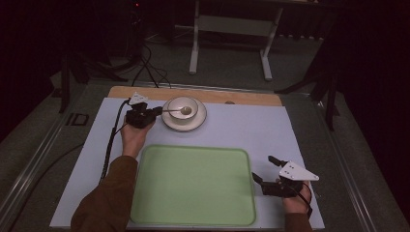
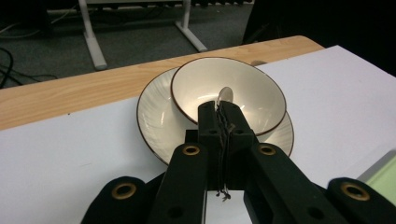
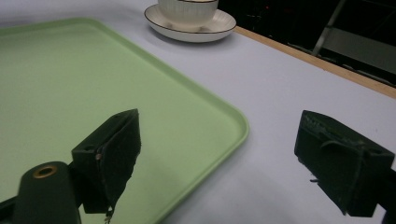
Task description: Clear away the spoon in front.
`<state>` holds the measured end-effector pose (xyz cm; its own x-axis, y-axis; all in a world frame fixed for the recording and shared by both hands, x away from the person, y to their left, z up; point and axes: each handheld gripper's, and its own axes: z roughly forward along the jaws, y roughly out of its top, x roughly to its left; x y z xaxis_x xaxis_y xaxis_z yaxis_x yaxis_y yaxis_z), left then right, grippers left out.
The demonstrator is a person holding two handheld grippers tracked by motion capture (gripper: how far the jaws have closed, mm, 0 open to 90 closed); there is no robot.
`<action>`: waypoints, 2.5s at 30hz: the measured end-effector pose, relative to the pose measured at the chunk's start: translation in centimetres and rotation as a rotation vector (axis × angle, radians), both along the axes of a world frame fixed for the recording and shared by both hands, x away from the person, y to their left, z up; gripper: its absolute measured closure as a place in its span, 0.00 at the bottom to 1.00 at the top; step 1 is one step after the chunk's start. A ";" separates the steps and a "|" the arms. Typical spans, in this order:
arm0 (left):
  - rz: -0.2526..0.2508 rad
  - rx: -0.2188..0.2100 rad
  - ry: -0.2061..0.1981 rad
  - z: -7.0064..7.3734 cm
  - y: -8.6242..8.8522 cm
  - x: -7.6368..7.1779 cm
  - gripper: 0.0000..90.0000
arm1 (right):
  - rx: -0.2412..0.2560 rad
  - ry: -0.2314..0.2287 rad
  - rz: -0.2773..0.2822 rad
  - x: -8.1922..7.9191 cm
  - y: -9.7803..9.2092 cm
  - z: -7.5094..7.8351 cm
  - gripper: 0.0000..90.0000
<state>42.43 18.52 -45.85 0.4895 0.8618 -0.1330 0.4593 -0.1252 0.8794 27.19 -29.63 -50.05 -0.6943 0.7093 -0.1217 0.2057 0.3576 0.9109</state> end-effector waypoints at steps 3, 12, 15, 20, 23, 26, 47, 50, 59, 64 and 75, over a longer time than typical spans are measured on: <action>0.001 0.008 -0.015 0.2 -0.2 -0.2 0.99 | -0.001 0.001 0.000 0.0 0.0 0.0 0.16; 0.022 -0.029 -0.058 1.0 -0.1 -1.0 0.99 | 0.000 -0.003 -0.001 0.0 0.0 0.0 0.16; 0.021 -0.034 -0.071 1.2 -0.1 -1.3 0.99 | -0.001 -0.003 0.000 0.0 0.0 0.0 0.16; 0.014 -0.039 -0.080 1.4 -0.1 -1.7 0.99 | 0.000 -0.003 -0.001 0.0 0.0 0.0 0.16; 0.012 -0.046 -0.083 1.5 0.1 -1.9 0.99 | -0.001 -0.004 -0.001 0.0 0.0 0.0 0.16; 0.008 -0.047 -0.088 1.8 0.2 -2.2 0.99 | -0.001 -0.004 -0.001 0.0 0.0 0.0 0.16; -0.008 -0.037 -0.123 3.6 2.3 -4.7 0.99 | -0.001 -0.005 -0.001 -0.1 0.0 0.0 0.16; -0.008 -0.033 -0.124 3.6 2.5 -5.1 0.99 | -0.003 -0.003 0.000 -0.1 0.1 0.0 0.16; -0.011 -0.028 -0.125 3.5 3.3 -6.1 0.99 | -0.005 -0.003 0.001 -0.1 0.1 0.0 0.16; -0.009 -0.047 -0.132 3.6 3.9 -6.6 0.99 | -0.004 -0.004 0.000 -0.1 0.1 0.0 0.16; 0.001 -0.060 -0.136 3.6 5.2 -8.1 0.99 | -0.004 -0.005 -0.001 -0.1 0.1 0.0 0.16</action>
